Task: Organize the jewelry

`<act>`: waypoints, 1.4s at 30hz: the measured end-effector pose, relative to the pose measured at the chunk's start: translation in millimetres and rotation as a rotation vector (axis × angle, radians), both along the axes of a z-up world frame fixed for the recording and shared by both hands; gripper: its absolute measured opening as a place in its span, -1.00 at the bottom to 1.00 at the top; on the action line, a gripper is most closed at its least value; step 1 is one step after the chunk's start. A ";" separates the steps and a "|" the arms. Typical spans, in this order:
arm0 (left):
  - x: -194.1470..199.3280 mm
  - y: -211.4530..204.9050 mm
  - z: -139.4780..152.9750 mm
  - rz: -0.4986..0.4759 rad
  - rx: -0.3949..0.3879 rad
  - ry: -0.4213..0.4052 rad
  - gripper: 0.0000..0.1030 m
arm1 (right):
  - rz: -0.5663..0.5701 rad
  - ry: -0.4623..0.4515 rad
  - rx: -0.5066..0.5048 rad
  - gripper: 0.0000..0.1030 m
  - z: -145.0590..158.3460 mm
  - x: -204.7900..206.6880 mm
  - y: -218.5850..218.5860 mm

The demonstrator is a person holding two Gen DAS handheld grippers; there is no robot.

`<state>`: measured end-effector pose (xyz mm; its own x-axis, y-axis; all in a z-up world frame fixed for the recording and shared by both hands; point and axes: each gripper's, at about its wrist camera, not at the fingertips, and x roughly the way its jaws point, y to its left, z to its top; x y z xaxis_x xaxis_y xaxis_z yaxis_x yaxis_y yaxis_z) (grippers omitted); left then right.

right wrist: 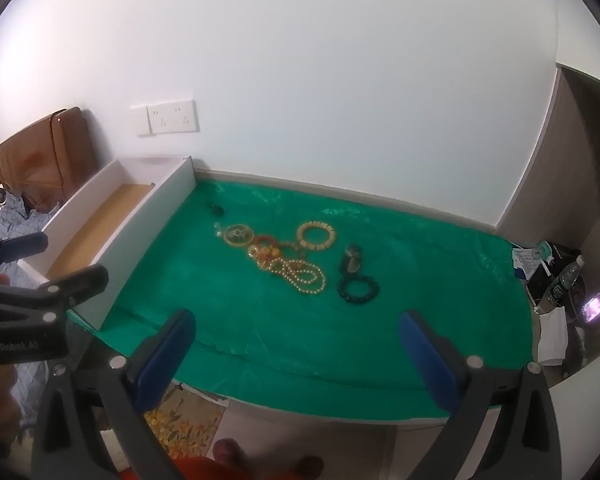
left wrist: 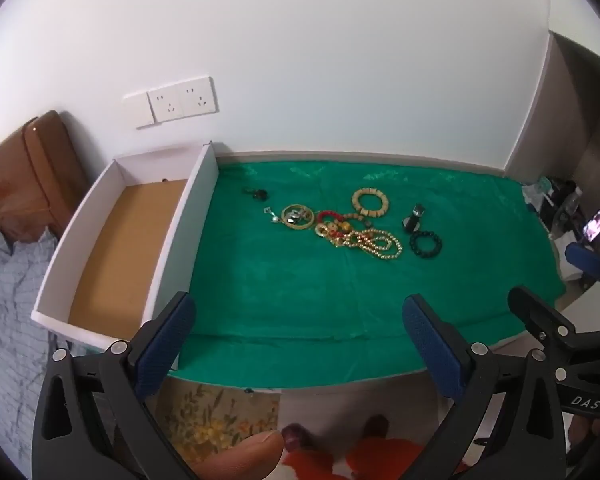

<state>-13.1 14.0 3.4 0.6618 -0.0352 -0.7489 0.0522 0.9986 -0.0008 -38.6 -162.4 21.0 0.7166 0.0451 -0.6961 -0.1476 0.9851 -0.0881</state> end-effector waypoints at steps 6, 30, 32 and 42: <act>2.7 8.7 2.9 -0.002 -0.015 0.005 0.99 | 0.000 -0.007 -0.003 1.00 -0.1 -4.5 -2.5; 8.4 1.5 -2.2 0.007 0.010 0.016 0.99 | -0.006 0.001 0.001 1.00 -0.7 -2.1 -7.0; 8.6 1.3 -2.0 0.008 0.009 0.016 1.00 | -0.005 0.004 0.002 1.00 -0.8 -1.1 -8.2; 7.8 -2.1 -0.3 0.009 0.021 0.010 1.00 | 0.000 -0.001 0.001 1.00 -3.4 0.9 -6.7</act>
